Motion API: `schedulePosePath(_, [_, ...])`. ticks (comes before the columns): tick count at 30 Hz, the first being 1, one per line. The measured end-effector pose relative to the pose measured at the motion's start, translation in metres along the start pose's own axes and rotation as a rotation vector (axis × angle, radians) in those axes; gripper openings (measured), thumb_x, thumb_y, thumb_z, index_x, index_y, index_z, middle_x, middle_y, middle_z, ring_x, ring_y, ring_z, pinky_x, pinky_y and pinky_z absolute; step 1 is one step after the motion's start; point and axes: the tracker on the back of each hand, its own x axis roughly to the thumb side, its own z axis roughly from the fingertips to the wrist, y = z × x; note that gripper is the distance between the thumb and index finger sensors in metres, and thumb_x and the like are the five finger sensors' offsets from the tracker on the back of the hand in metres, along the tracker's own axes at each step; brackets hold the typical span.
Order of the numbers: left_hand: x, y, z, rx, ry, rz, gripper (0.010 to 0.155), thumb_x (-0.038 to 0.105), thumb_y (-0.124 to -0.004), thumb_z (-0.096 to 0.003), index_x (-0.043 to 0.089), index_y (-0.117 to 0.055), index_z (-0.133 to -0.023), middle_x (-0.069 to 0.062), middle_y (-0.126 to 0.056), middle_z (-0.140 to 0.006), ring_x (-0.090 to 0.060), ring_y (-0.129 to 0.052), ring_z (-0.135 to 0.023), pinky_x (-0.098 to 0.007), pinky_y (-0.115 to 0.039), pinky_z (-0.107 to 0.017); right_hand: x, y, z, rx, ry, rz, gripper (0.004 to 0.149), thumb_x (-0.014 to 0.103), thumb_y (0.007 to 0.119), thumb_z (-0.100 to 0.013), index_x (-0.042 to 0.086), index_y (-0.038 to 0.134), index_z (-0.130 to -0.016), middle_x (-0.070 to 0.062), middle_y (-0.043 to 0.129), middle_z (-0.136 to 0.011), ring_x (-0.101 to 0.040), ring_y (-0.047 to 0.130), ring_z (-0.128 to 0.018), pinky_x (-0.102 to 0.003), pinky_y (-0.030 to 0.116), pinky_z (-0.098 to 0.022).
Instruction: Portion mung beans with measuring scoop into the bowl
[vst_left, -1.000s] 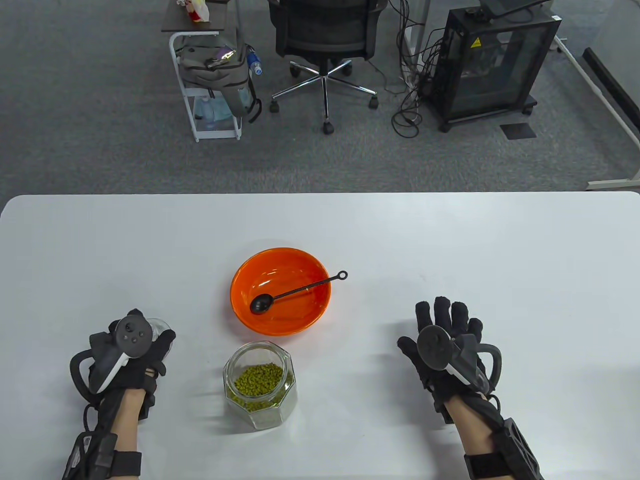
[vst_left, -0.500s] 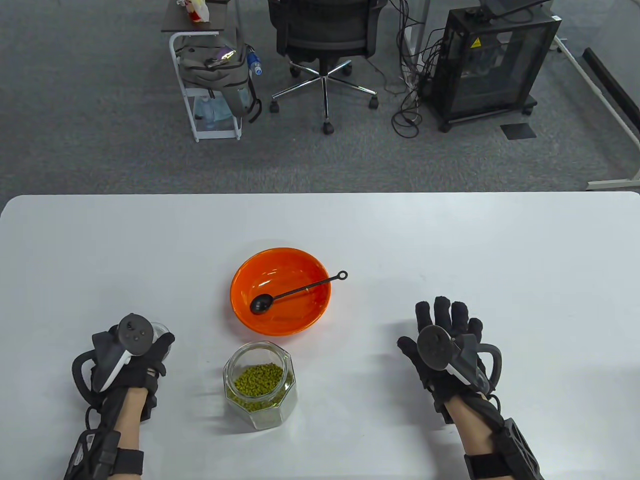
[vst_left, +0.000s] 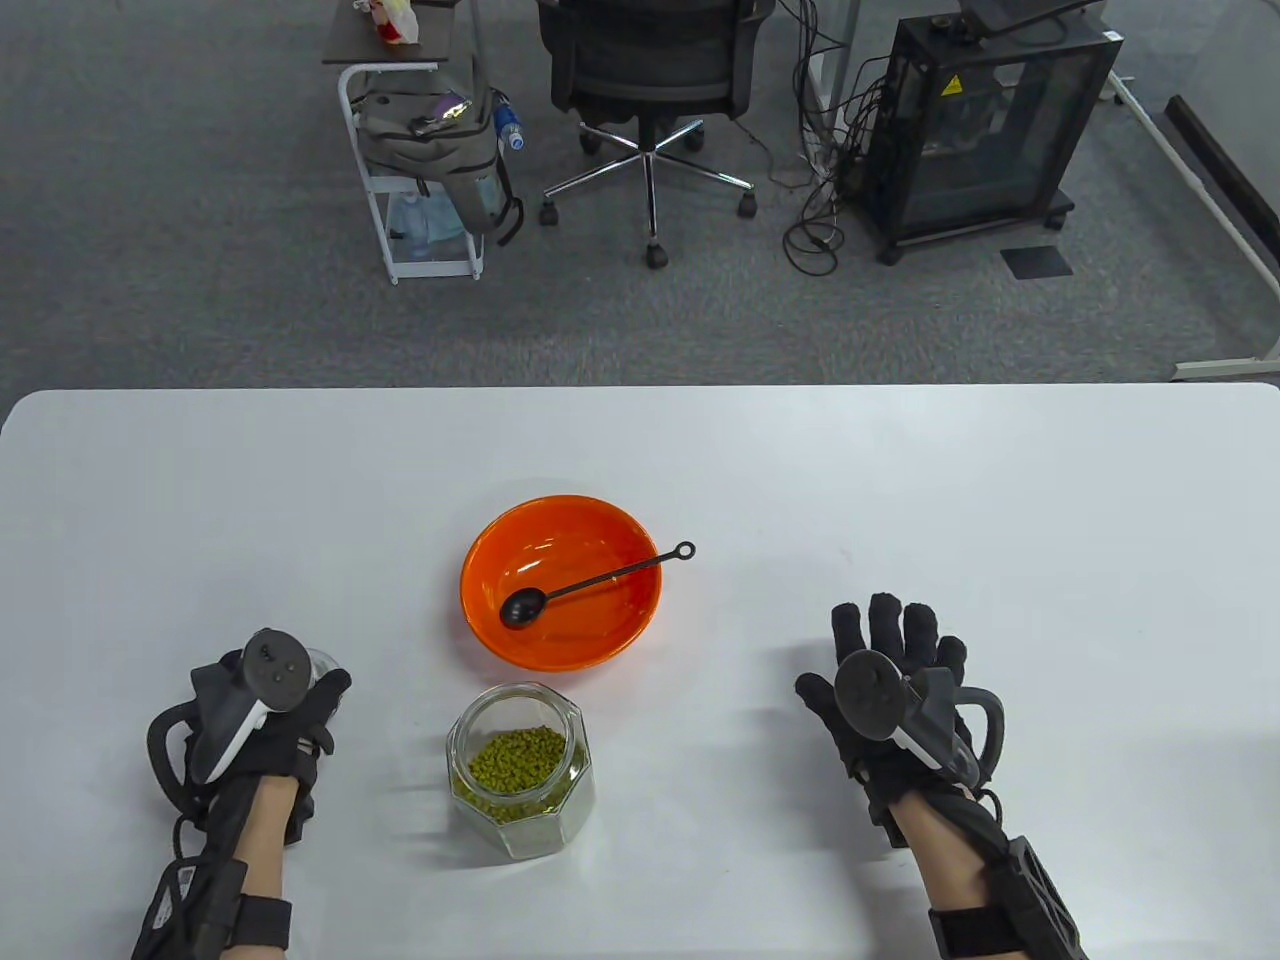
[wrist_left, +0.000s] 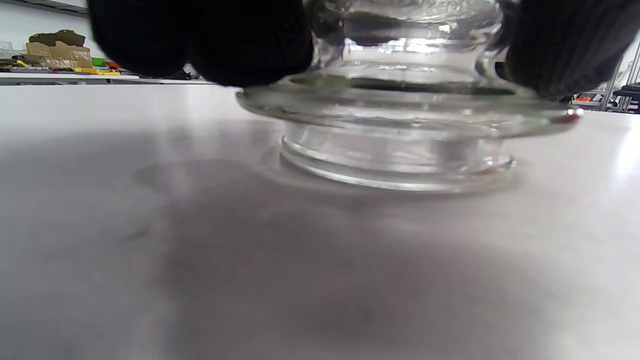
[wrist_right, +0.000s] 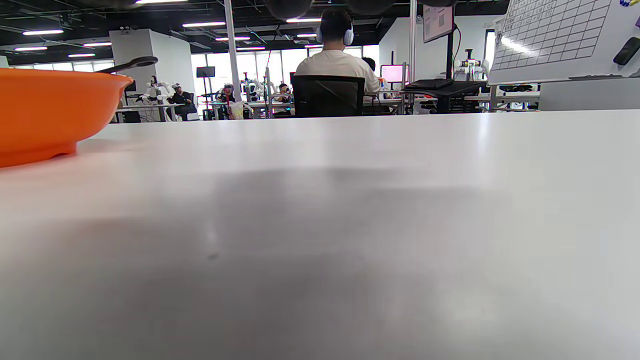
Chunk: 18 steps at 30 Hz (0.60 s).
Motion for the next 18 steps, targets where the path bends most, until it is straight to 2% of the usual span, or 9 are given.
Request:
schedulePosePath(9, [-0.001, 0.006, 0.005, 0.019, 0.011, 0.024, 0.094, 0.075, -0.074, -0.0491, 0.007, -0.053, -0.110, -0.027, -0.067, -0.101, -0.036, -0.093, -0.053, -0.061, -0.077, -0.053, 0.000, 0.000, 0.000, 0.006, 0.003, -0.004, 0.083, 0.067, 0.059, -0.044, 0.023, 0.038, -0.111, -0.018, 0.033, -0.118, -0.055, 0.037, -0.105, -0.073, 0.039, -0.071])
schedulePosePath(13, [0.004, 0.019, 0.014, 0.097, 0.013, 0.004, 0.093, 0.076, -0.071, -0.0502, 0.008, -0.053, -0.110, -0.026, -0.066, -0.102, -0.037, -0.092, -0.054, -0.061, -0.076, -0.054, -0.001, -0.001, 0.000, 0.004, 0.002, -0.006, 0.083, 0.067, 0.059, -0.044, 0.023, 0.038, -0.111, -0.019, 0.033, -0.119, -0.055, 0.037, -0.105, -0.073, 0.039, -0.071])
schedulePosePath(18, [0.016, 0.035, 0.028, 0.201, -0.052, 0.058, 0.090, 0.075, -0.070, -0.0510, 0.009, -0.055, -0.110, -0.025, -0.067, -0.102, -0.039, -0.092, -0.058, -0.062, -0.075, -0.054, 0.000, -0.001, 0.000, 0.001, 0.003, 0.002, 0.082, 0.067, 0.059, -0.044, 0.023, 0.040, -0.111, -0.019, 0.036, -0.118, -0.056, 0.038, -0.105, -0.073, 0.040, -0.071])
